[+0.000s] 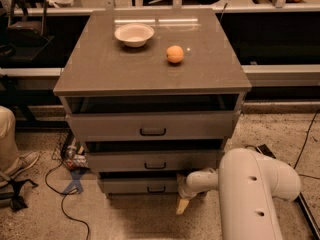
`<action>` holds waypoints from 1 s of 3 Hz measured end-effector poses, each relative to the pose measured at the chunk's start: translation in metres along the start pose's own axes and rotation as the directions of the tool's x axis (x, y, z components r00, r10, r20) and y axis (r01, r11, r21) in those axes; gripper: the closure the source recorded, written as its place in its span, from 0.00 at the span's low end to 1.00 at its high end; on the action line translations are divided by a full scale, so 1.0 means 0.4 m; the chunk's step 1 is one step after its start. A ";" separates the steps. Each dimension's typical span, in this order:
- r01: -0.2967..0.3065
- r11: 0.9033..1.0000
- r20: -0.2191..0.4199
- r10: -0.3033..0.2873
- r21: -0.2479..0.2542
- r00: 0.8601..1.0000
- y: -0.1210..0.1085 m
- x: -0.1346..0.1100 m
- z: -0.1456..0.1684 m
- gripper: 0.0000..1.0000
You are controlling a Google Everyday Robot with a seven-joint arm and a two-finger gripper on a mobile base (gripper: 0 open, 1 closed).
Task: Open bottom drawer
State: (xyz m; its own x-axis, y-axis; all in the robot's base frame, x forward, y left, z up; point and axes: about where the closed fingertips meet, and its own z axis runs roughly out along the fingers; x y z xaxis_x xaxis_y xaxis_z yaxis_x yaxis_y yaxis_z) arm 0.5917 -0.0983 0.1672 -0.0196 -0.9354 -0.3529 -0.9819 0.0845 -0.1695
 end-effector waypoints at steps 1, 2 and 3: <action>0.001 1.000 0.028 -0.002 0.031 1.000 -0.024 -0.013 0.024 0.26; 0.002 0.996 0.009 -0.003 0.087 1.000 -0.044 0.003 -0.016 0.49; -0.023 0.992 0.034 0.018 0.125 0.999 -0.014 0.024 -0.074 0.72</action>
Offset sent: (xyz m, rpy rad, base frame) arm 0.0008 -0.0083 0.0295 -0.0106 -0.1414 -0.0973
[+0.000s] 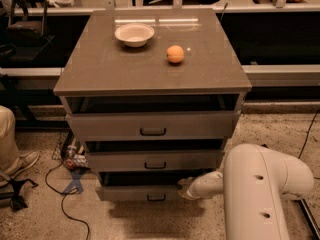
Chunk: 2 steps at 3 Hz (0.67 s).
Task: Open bottom drawer
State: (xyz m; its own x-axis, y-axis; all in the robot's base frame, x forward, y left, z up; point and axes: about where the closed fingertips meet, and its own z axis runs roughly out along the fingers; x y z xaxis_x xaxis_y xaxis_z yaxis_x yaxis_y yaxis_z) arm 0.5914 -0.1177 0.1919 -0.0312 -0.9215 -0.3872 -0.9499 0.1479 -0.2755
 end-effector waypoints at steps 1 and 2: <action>0.000 1.000 0.000 0.000 0.000 1.000 0.000 0.000 0.000 0.96; 0.000 1.000 0.000 0.000 0.000 1.000 0.000 0.000 0.000 0.00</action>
Offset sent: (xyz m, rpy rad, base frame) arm -0.0703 -0.0713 0.0152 0.1368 0.0454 -0.1013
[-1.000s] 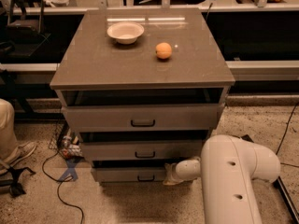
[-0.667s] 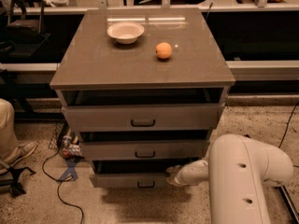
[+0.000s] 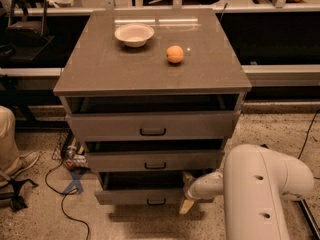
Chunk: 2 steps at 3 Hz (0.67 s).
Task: Open bottom drawer
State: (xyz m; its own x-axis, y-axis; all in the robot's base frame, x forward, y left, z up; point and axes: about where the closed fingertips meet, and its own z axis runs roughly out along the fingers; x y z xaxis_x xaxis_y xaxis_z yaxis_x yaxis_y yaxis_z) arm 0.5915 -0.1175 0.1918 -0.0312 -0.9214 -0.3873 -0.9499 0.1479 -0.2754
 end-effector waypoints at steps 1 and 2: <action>0.000 1.000 0.000 0.000 0.000 1.000 0.000 0.000 0.000 0.00; 0.021 1.000 -0.040 -0.022 -0.015 0.999 -0.006 0.012 0.011 0.00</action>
Offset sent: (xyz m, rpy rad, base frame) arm 0.0010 0.0013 -0.0113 -0.1325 0.0233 0.0301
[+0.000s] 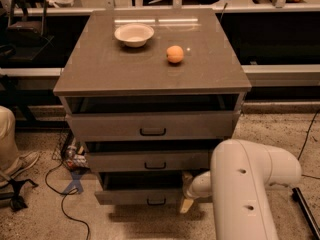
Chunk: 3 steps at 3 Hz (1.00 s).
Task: Open bottom drawer
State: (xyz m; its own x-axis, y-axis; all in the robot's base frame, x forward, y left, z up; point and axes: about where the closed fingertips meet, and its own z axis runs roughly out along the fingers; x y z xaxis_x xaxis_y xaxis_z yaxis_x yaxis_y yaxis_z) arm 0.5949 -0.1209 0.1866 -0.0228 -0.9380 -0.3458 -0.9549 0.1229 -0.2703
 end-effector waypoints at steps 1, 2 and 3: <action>-0.004 0.999 -0.043 0.002 -0.049 0.999 0.015 0.019 0.041 0.00; -0.033 0.997 -0.045 0.030 -0.073 0.999 0.026 0.035 0.061 0.00; -0.072 0.994 -0.056 0.068 -0.077 0.996 0.031 0.060 0.060 0.18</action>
Offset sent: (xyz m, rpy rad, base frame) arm 0.0058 -0.0166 -0.0409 -0.0178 0.1229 -0.0364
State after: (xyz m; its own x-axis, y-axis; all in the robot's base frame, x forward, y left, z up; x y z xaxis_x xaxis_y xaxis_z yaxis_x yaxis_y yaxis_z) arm 0.5894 -0.1342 0.1533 -0.1042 -0.9441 -0.3129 -0.9707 0.1650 -0.1746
